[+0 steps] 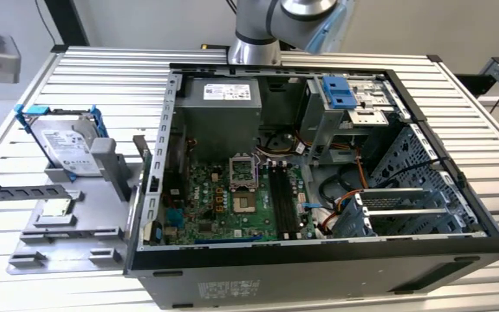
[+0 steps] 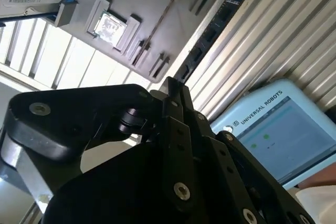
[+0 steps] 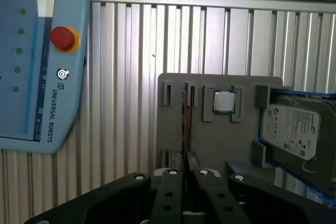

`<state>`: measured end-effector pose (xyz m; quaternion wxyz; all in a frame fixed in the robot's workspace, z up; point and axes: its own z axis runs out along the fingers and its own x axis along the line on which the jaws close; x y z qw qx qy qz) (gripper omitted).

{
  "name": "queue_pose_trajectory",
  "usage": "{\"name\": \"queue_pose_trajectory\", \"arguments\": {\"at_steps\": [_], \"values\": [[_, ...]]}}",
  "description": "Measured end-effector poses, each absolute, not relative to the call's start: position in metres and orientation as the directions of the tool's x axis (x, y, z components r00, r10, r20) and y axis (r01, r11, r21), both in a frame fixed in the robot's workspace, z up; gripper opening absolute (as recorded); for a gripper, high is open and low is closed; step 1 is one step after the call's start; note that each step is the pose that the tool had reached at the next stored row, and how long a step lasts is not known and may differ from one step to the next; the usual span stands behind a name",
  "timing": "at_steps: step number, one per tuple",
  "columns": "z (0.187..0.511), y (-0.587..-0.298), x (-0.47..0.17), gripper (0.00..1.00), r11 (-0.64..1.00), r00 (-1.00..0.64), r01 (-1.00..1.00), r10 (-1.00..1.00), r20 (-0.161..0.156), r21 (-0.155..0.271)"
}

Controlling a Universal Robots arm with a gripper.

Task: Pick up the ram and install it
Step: 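Pick up the ram and move it above insertion slot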

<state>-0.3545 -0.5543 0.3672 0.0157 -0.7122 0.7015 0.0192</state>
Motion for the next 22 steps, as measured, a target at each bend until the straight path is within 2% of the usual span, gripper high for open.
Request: {"name": "queue_pose_trajectory", "arguments": {"at_steps": [7, 12, 22], "values": [[0.400, -0.554, -0.354, 0.00, -0.015, 0.015, -1.000, -0.999, -0.049, 0.005], [0.400, -0.554, -0.352, 0.00, -0.015, 0.015, -1.000, -0.999, -0.050, 0.005], [0.400, -0.554, -0.303, 0.00, -0.016, 0.015, -1.000, -0.999, -0.050, 0.015]]}}
